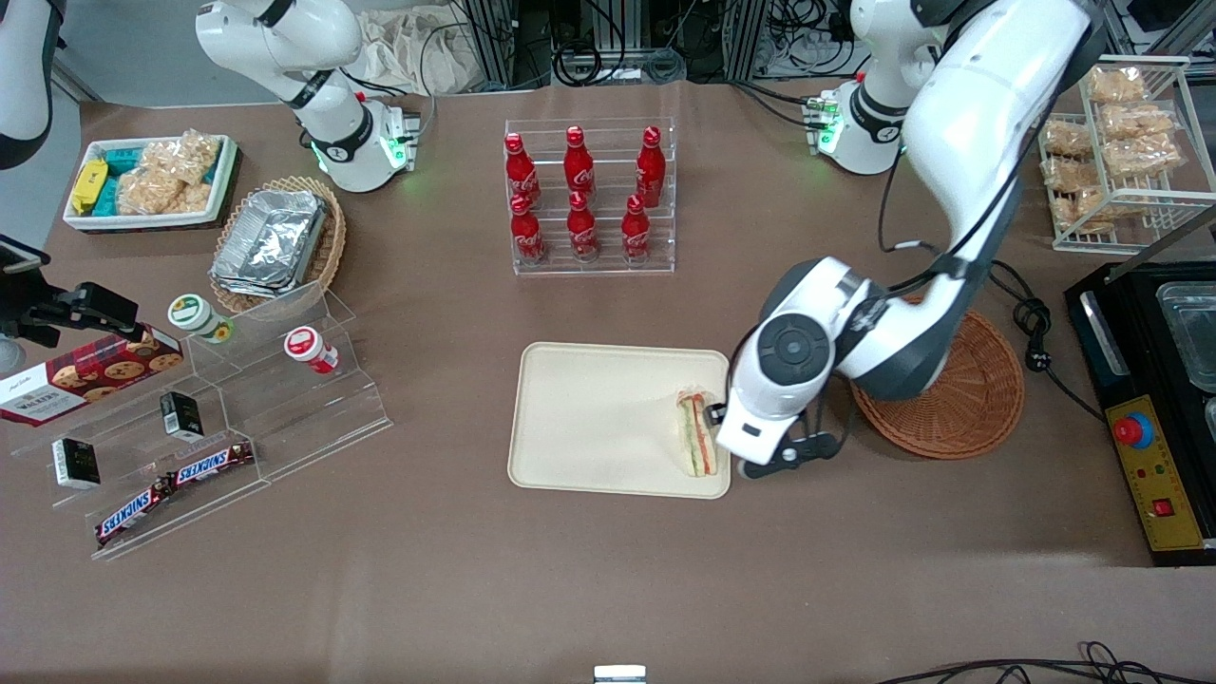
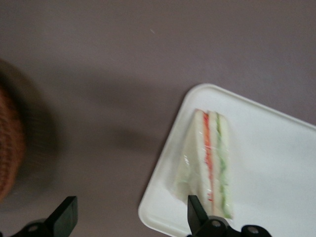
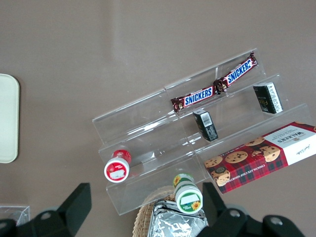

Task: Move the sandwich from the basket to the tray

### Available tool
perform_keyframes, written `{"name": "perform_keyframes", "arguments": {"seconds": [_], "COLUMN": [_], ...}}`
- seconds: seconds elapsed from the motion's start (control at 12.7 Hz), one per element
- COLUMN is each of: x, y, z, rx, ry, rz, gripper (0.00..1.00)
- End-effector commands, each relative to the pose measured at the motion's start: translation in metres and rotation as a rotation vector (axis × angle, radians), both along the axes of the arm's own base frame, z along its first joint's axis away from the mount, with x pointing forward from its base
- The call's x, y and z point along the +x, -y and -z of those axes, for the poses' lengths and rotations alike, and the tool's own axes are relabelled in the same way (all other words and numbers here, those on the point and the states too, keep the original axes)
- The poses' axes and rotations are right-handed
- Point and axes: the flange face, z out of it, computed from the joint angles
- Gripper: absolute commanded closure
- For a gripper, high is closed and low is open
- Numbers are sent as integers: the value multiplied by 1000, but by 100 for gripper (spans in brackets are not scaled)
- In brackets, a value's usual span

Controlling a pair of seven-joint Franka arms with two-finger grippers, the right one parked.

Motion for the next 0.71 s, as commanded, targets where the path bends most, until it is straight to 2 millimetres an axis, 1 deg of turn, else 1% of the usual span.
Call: {"name": "perform_keyframes", "arguments": {"seconds": [0.0, 0.16, 0.32, 0.39, 0.47, 0.55, 0.63], "x": [-16, -27, -36, -33, -28, -28, -22], "y": [-65, -109, -148, -167, -193, -215, -230], "z": [-31, -46, -60, -74, -93, -112, -132], "rx": [-7, 1, -23, -51, -57, -37, -37], "ry": [-12, -2, -1, 0, 5, -36, -51], "rz": [-24, -15, 1, 25, 34, 47, 53], "gripper": [0, 1, 1, 1, 1, 1, 1]}}
